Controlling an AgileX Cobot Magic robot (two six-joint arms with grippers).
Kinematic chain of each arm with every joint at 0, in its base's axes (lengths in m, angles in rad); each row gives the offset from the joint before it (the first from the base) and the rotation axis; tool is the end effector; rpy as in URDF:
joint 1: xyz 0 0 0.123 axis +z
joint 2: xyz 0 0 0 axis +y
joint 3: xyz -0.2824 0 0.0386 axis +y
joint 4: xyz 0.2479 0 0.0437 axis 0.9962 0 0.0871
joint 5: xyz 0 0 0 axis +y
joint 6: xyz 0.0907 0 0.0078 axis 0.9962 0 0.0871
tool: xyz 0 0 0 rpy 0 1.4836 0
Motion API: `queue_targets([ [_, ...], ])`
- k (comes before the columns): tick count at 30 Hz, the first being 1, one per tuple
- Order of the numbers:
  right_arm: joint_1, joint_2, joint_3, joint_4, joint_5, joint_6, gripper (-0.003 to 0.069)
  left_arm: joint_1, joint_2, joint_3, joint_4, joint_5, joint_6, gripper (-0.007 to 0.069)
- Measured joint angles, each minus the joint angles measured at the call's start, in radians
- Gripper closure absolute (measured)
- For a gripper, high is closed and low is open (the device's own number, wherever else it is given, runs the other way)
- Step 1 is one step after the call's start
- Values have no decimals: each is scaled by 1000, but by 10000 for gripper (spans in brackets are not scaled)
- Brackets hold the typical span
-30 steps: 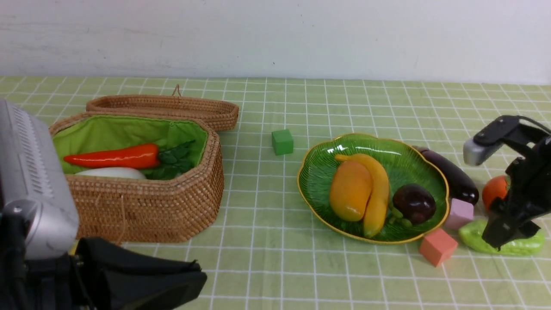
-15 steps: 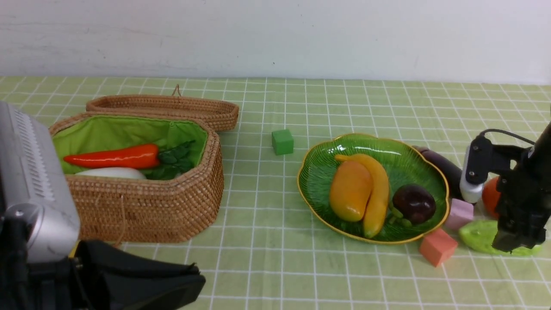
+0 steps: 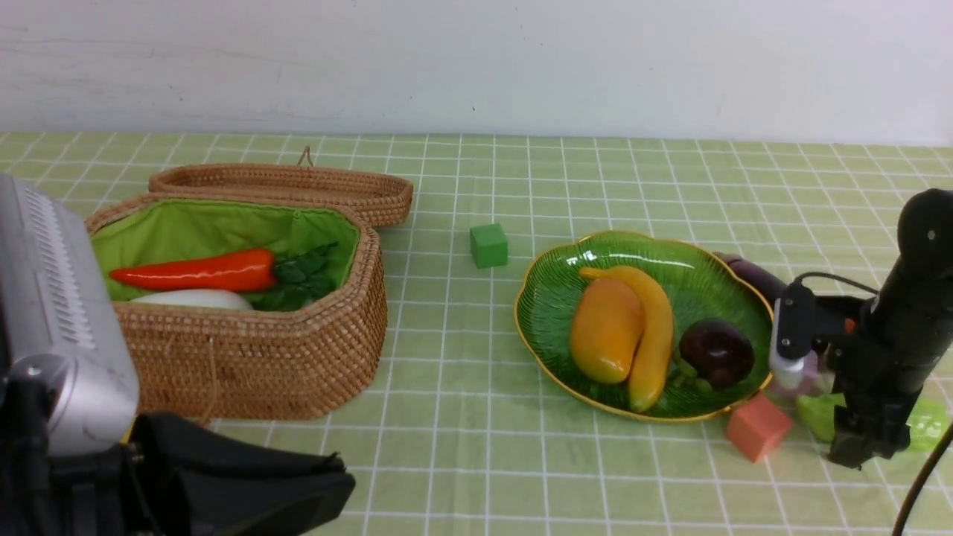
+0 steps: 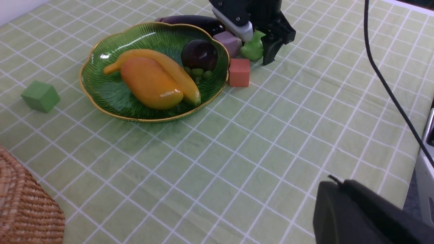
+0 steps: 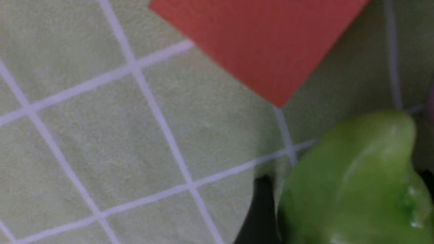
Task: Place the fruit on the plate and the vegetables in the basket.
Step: Take a chayote with your right arm and place it on the basket on the left.
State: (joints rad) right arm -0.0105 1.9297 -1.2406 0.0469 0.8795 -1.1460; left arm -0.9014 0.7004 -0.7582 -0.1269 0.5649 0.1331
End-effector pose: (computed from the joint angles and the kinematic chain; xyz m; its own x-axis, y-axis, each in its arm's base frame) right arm 0.3625 -0.0005 0.1593 -0.4439 -0.8932 -0.0718 -0.8915 0.4483 -0.0649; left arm 0.0801 -0.1112 0.3556 -0.2297 0.3317 -0.9150 0.8270 0.5621 -0.0038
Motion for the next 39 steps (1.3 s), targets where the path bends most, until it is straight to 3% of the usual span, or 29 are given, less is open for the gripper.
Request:
queue_targets([
  [4,0,3,-1,5,12,1,193,0,0,0,1,0,0,637],
  [13,0,-37,6,71,115,52,193,0,0,0,2,-4,0,637],
  [21,0,-186,7,148,254,337,193,0,0,0,39,-10,0,637],
  [24,6,-291,9,197,321,519,193,0,-4,0,57,-10,0,637],
  [28,49,-392,9,246,326,637,193,0,-35,0,140,-10,-15,637],
  [33,276,-516,-10,386,170,720,193,0,-118,0,445,2,-283,637],
  [37,471,-496,-97,454,-38,715,193,0,-171,0,758,101,-677,637],
  [39,523,-476,-127,462,-89,705,193,0,-184,0,821,133,-761,637],
])
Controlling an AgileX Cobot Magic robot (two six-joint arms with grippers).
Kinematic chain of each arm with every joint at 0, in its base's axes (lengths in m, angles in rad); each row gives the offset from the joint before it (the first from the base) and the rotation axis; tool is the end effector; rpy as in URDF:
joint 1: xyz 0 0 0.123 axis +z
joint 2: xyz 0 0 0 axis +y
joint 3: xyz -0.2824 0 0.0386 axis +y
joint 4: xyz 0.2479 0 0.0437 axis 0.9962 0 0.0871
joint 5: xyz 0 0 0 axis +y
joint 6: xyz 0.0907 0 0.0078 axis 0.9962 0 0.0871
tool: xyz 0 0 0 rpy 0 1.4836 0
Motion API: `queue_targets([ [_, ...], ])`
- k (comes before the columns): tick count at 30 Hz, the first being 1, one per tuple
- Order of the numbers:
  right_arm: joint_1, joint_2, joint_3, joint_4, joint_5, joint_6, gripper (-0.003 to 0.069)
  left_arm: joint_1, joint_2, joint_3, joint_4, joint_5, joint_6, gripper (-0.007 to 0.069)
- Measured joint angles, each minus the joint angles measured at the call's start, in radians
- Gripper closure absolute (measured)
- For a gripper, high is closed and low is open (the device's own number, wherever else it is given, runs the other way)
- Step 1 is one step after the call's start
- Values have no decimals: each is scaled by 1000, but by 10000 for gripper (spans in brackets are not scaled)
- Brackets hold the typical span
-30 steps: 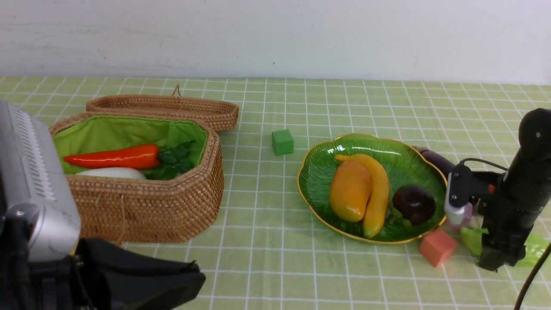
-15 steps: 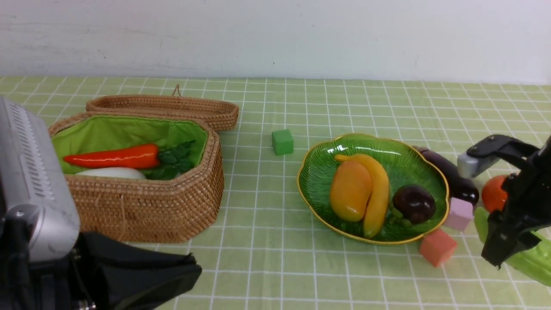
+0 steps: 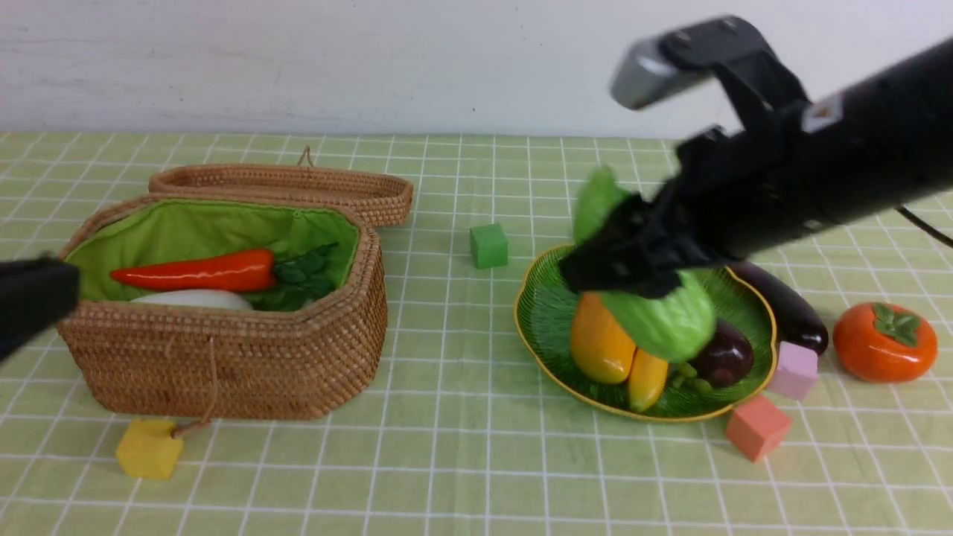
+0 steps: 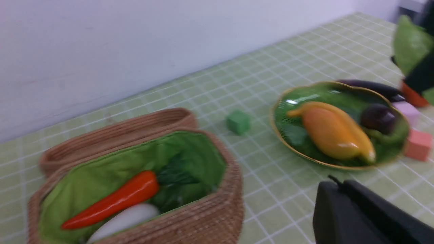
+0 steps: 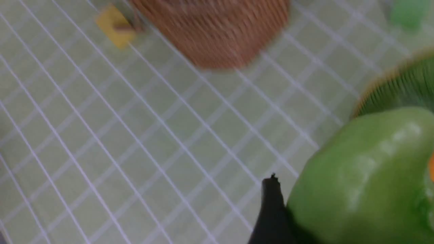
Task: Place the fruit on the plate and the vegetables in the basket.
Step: Take a chayote with your right arm and place it on the basket on the left.
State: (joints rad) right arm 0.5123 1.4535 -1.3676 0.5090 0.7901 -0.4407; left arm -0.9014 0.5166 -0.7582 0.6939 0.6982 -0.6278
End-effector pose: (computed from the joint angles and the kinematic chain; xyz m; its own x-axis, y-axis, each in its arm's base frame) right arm 0.2635 0.1844 0.3738 -0.5286 -0.3688 -0.7645 -0.7232 0.6673 0.1782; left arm 0.0817 -0.0428 0.3776 -0.1780 0.1362 -0.9746 0.4574 0.8883 0.0406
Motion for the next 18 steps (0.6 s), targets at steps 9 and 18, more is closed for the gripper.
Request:
queue_targets([
  [9,233,375,-442,10,-178,-107,193,0,-87,0,175,142,-247,637],
  [18,269,694,-768,23,-317,-152,193,0,-87,0,165,143,-248,637],
])
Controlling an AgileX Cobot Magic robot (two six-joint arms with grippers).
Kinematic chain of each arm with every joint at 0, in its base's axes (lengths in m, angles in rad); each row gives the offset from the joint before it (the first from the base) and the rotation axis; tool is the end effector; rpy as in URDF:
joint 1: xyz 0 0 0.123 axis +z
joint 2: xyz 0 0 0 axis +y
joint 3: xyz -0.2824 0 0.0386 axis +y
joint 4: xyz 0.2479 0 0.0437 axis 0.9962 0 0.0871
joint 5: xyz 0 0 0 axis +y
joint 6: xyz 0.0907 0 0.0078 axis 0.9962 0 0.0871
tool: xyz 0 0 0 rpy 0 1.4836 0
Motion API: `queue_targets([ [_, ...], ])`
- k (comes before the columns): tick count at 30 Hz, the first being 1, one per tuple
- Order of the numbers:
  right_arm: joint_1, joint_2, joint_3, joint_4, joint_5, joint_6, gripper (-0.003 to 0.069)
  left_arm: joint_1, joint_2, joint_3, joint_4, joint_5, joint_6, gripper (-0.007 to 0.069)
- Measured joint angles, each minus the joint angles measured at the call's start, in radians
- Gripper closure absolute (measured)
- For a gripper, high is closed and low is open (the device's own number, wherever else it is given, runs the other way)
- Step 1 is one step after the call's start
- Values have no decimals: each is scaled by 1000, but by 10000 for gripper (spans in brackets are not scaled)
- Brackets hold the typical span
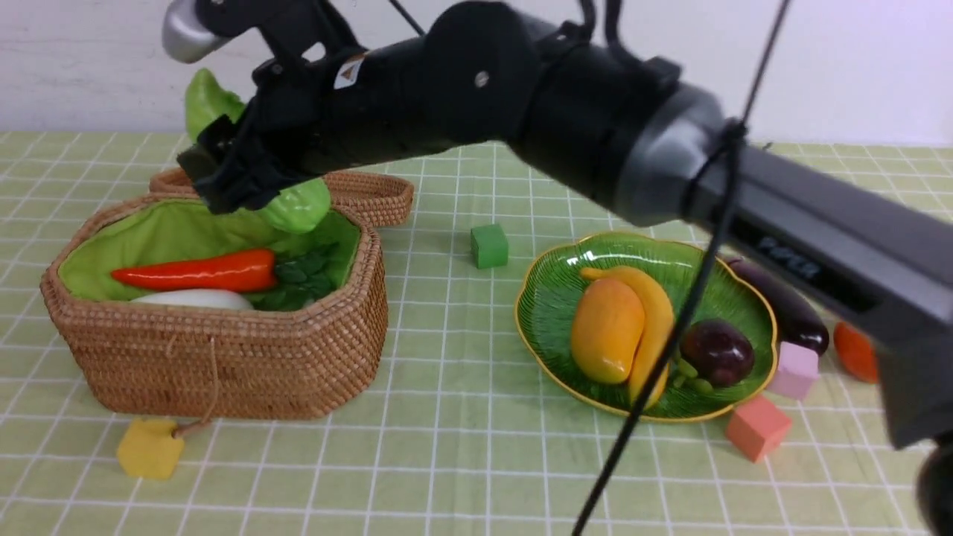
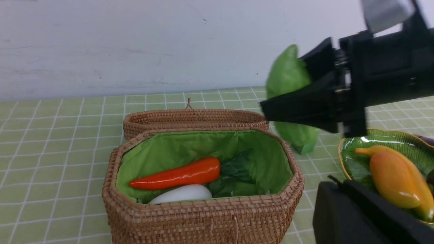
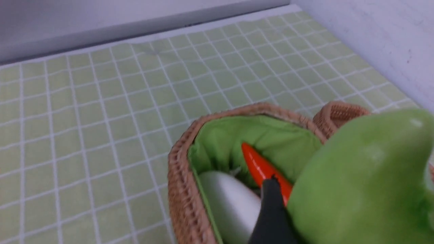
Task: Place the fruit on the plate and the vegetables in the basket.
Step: Take a chayote with your right arm and place it on the basket on the left, then grab a tomato with your right arm and place it on the plate on the right.
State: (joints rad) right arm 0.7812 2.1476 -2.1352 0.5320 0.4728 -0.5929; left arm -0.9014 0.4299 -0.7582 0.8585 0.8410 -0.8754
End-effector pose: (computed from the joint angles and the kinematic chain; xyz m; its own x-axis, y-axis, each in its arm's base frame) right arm 0.3531 0.3799 0.3496 -0.1433 -0.2928 -0.9454 -0.8607 0.5084 -0.0270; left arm 0.0734 -0.0099 0.3809 -0.1956 -0.0405 -0.9798 0.2697 0.9584 -0.0934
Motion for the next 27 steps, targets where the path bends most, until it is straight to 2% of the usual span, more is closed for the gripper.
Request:
queue_targets([
  [5,1,88,-37,6,-73,0,187,0,0,0,-4,-18,0,637],
  [6,1,96,-37,6,-73,0,164,0,0,0,-5,-18,0,637],
  [9,1,100,-38,4,-48,0,23,0,0,0,-6,-20,0,637],
  [11,1,95,-42,0,-21,0,-10,0,0,0,-6,-24,1,637],
  [15,1,69,-42,-34,54,2,-8,0,0,0,-7,-43,1,637],
  [18,1,2,-42,-115,220,67,61,0,0,0,-24,-71,5,637],
  [21,1,-80,-42,-231,415,170,176,0,1,0,-101,-95,75,637],
  [22,1,-116,-42,-275,476,202,217,0,2,0,-151,-106,125,637],
  [23,-2,-159,-43,-348,568,257,298,0,4,0,-225,-119,197,637],
  [24,-2,-166,-44,-361,583,257,298,0,5,0,-238,-121,210,637],
  [26,-22,-251,-45,-549,743,349,471,0,15,0,-446,-165,394,637],
  [27,-26,-256,-47,-562,748,356,483,0,16,0,-462,-168,394,637],
])
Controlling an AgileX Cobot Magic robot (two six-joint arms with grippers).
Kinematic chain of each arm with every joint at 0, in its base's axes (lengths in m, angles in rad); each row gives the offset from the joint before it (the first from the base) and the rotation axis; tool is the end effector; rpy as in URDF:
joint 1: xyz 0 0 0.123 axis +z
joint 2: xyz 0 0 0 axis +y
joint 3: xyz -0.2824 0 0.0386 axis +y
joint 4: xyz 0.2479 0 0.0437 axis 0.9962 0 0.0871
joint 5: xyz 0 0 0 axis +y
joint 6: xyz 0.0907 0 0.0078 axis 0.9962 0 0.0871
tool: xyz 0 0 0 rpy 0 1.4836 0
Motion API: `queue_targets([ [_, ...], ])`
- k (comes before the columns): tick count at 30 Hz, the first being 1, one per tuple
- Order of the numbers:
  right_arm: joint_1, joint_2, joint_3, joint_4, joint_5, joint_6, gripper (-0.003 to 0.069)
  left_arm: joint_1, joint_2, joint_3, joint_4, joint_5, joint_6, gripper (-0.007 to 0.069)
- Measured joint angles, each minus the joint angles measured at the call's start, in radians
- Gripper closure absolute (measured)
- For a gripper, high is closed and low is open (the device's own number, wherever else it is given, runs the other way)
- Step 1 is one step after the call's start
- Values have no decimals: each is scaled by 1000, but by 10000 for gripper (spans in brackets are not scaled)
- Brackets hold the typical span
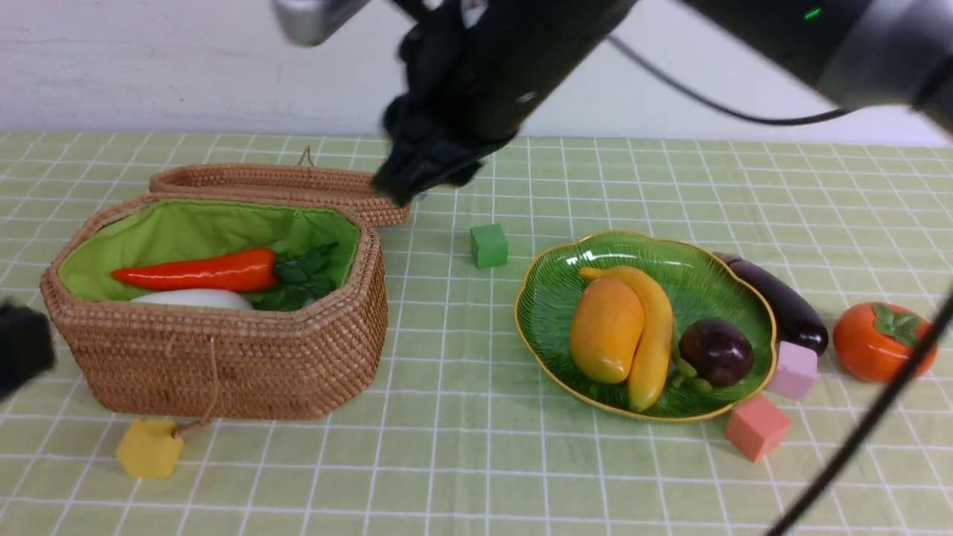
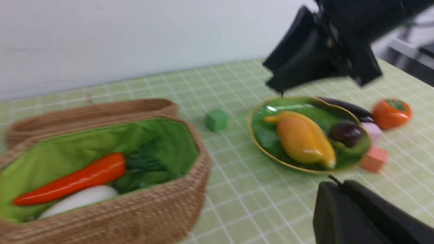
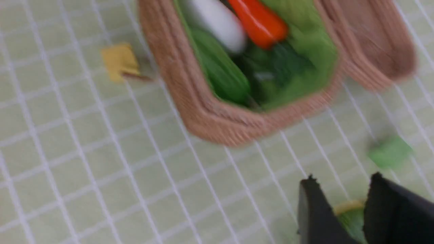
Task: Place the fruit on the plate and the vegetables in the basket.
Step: Grab a tomato with your right arm and place it on the plate on the right.
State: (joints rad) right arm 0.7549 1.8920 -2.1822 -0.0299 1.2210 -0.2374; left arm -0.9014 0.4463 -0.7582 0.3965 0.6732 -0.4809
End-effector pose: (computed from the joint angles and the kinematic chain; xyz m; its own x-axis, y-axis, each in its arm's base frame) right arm 0.3013 0.2799 0.4235 -0.3629 -0.6778 -0.6395 -0.7842 0.5928 -0.1833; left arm 0.0609 -0.0415 0.3767 -0.2435 0.0515 -0.9685 0.5838 0.8052 -0.1040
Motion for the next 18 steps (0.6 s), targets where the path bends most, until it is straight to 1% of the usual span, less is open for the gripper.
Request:
queue_targets([
  [1,-27,-32,1,-98,24,60,573,0,9,0,-116,-31,97,637],
  [2,-44,-47,5,-135,27,100,620,0,13,0,-167,-54,142,637],
  [3,-64,-61,12,-163,29,131,648,0,17,0,-225,-75,193,637],
  [5,-138,-107,57,-201,30,202,675,0,26,0,-321,-110,289,637],
  [6,-166,-125,82,-202,30,228,676,0,30,0,-345,-120,318,637],
  [7,-173,-131,89,-202,30,228,676,0,31,0,-351,-122,331,637],
  [9,-268,-211,210,-190,31,282,669,0,38,0,-387,-128,385,637],
  [10,-334,-255,280,-189,30,315,660,0,41,0,-396,-129,400,637],
  [12,-386,-290,342,-189,30,342,650,0,44,0,-396,-129,404,637],
  [13,-465,-329,427,-189,30,382,629,0,46,0,-396,-129,406,637],
  [15,-574,-358,535,-185,31,432,579,0,47,0,-396,-129,408,637],
  [16,-658,-358,589,-168,31,460,521,0,47,0,-396,-130,409,637],
  [17,-714,-348,627,-143,26,476,468,0,47,0,-396,-130,409,637],
  [18,-714,-345,634,-136,25,479,468,0,47,0,-396,-130,409,637],
])
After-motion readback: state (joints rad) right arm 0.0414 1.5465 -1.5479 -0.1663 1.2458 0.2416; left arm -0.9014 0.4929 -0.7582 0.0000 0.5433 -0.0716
